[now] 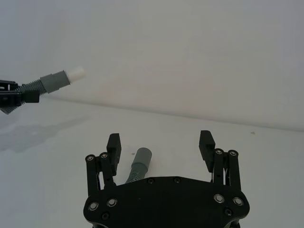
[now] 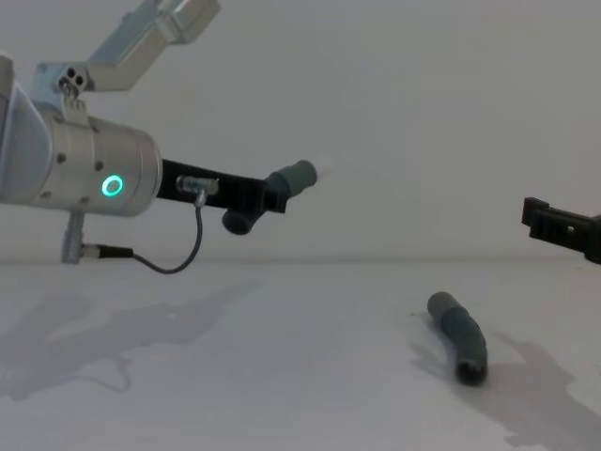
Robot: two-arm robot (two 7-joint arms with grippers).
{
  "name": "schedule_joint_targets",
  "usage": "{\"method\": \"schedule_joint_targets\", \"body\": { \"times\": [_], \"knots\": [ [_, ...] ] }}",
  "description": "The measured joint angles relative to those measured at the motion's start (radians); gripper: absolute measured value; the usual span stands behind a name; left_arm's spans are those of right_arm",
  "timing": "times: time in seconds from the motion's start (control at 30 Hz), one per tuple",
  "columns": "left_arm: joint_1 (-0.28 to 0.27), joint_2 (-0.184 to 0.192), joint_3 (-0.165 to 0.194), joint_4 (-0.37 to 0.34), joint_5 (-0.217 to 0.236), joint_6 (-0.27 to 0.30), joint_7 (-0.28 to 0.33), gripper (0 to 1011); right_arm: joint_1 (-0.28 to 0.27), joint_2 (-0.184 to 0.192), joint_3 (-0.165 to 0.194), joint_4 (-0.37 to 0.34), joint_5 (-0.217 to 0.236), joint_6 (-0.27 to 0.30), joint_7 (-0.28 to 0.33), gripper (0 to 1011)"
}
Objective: Use both hands to pick up one end of the pipe from the table, align the ends, and insert them.
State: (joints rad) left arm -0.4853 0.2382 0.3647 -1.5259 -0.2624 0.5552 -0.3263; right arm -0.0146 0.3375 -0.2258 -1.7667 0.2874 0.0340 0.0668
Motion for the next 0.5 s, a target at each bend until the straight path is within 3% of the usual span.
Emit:
{"method": "schedule_joint_targets", "body": {
  "times": [0.5],
  "knots": [
    [-0.068,0.102,0.071,0.041,-0.005,-0.080,-0.204,306,0.000,0.000,0.000,0.000,0.000,0.000,0.000,1000]
  ]
}}
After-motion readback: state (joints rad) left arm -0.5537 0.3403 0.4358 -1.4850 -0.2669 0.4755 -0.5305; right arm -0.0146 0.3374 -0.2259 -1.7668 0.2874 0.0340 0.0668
